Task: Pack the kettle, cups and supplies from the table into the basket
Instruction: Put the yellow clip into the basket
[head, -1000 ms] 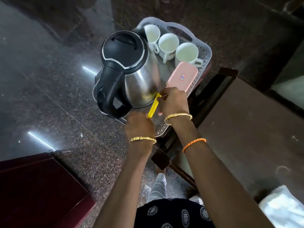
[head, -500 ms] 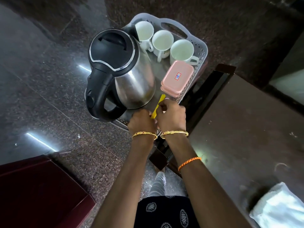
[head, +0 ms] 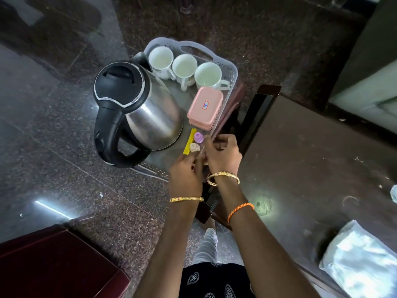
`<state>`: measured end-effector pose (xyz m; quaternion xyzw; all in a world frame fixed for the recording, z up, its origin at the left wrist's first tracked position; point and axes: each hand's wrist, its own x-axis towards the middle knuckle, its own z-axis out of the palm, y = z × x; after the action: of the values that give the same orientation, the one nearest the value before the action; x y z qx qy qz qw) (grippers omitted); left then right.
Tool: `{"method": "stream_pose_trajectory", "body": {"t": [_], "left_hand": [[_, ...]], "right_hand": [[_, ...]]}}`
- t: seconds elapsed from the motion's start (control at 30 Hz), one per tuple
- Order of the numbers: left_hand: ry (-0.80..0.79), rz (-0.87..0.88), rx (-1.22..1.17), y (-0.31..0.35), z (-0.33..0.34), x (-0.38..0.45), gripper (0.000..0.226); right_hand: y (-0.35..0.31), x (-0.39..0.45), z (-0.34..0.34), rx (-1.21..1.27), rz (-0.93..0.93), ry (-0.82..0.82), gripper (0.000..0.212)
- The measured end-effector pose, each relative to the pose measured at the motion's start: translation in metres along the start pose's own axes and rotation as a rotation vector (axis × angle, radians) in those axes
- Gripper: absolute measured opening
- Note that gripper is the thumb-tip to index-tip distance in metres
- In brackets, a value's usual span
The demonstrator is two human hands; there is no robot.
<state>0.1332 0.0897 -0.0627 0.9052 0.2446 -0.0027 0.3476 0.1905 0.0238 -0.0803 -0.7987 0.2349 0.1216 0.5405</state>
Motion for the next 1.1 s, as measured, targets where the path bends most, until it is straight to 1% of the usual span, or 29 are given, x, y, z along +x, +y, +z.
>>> {"method": "stream_pose_trajectory", "body": {"t": [0.03, 0.07, 0.13, 0.2, 0.37, 0.43, 0.57, 0.73, 0.87, 0.97, 1.03, 1.1], "left_hand": [[-0.022, 0.007, 0.021, -0.001, 0.003, -0.003, 0.023], [-0.039, 0.001, 0.048, -0.003, 0.006, -0.005, 0.024], [-0.049, 0.0, 0.078, -0.009, 0.011, -0.008, 0.032], [-0.04, 0.034, 0.078, -0.013, 0.012, -0.01, 0.038], [-0.015, 0.12, 0.069, -0.015, 0.013, -0.008, 0.038], [-0.023, 0.146, 0.07, -0.018, 0.014, -0.007, 0.036], [-0.033, 0.175, 0.079, -0.02, 0.013, -0.004, 0.035], [0.003, 0.199, 0.074, -0.024, 0.007, 0.001, 0.041], [-0.001, 0.214, 0.085, -0.026, 0.004, 0.005, 0.036], [-0.002, 0.23, 0.079, -0.029, 0.004, 0.008, 0.031], [0.004, 0.223, 0.061, -0.029, 0.004, 0.008, 0.031], [0.011, 0.2, 0.05, -0.029, 0.006, 0.008, 0.028]], "right_hand": [[0.001, 0.004, -0.001, -0.027, 0.084, -0.091, 0.031], [0.001, 0.008, -0.002, -0.044, 0.12, -0.16, 0.033], [0.0, 0.011, -0.001, -0.047, 0.111, -0.207, 0.035], [-0.003, 0.012, 0.0, -0.083, 0.06, -0.202, 0.038], [-0.003, 0.007, 0.003, -0.056, 0.008, -0.145, 0.041], [-0.003, 0.006, 0.005, -0.054, 0.012, -0.128, 0.042], [-0.004, 0.005, 0.007, -0.037, 0.017, -0.104, 0.036], [-0.008, 0.003, 0.015, -0.011, 0.022, -0.086, 0.044], [-0.01, 0.002, 0.019, 0.031, 0.048, -0.089, 0.049], [-0.011, 0.003, 0.02, 0.046, 0.046, -0.077, 0.047], [-0.011, 0.002, 0.02, 0.044, 0.057, -0.096, 0.049], [-0.01, 0.002, 0.019, 0.046, 0.079, -0.108, 0.047]]}}
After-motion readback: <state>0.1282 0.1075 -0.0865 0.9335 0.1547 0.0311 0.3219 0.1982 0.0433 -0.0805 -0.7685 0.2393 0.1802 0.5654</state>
